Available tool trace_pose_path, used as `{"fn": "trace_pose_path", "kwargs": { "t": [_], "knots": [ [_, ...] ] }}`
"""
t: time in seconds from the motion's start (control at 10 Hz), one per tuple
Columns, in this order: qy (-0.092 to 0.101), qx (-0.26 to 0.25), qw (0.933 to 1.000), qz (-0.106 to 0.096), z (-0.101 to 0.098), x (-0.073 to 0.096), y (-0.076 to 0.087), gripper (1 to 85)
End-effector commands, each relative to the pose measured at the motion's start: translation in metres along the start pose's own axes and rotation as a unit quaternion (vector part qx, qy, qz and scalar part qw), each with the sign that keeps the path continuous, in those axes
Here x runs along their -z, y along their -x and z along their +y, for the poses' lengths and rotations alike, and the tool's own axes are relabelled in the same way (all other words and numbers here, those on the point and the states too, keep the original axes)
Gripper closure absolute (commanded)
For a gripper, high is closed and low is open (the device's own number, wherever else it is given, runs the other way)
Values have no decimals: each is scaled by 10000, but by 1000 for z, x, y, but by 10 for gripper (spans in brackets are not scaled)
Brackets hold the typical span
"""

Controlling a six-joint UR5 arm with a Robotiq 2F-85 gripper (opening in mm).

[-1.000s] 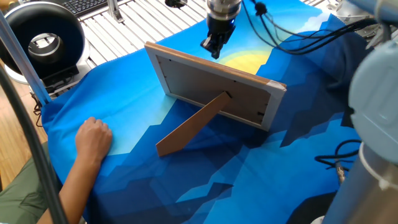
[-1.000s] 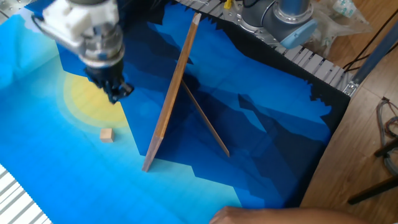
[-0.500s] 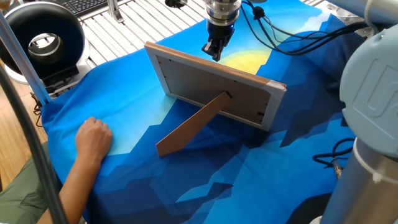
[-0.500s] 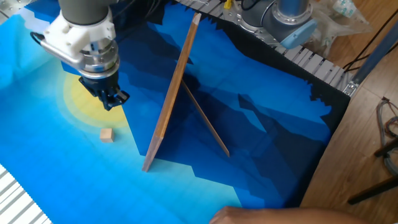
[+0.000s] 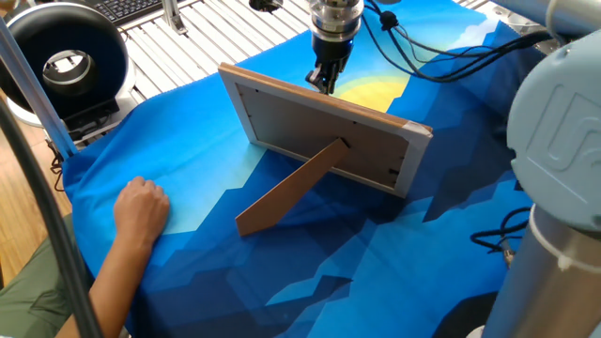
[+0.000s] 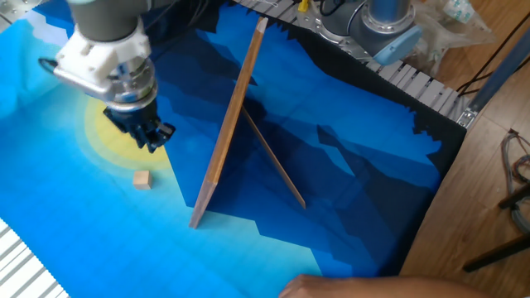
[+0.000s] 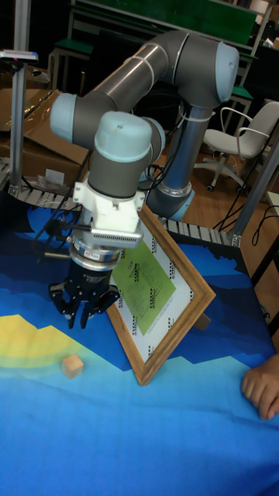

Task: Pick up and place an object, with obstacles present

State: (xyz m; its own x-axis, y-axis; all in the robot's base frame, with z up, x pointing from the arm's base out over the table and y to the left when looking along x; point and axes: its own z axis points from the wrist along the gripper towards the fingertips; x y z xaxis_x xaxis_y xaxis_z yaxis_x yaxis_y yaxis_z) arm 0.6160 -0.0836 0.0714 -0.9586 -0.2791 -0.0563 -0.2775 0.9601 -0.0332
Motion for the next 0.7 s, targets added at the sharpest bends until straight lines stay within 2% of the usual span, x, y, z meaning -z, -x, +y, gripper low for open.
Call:
{"fn": "trace_pose_path", "kwargs": {
  "t": [0.0,0.2,0.6],
  "knots": [
    [227,375,9990,-112,-6,-29,29,533],
    [191,678,9975,-71,-10,-41,29,413],
    [174,960,9952,-110,-4,-53,33,390]
  ]
}}
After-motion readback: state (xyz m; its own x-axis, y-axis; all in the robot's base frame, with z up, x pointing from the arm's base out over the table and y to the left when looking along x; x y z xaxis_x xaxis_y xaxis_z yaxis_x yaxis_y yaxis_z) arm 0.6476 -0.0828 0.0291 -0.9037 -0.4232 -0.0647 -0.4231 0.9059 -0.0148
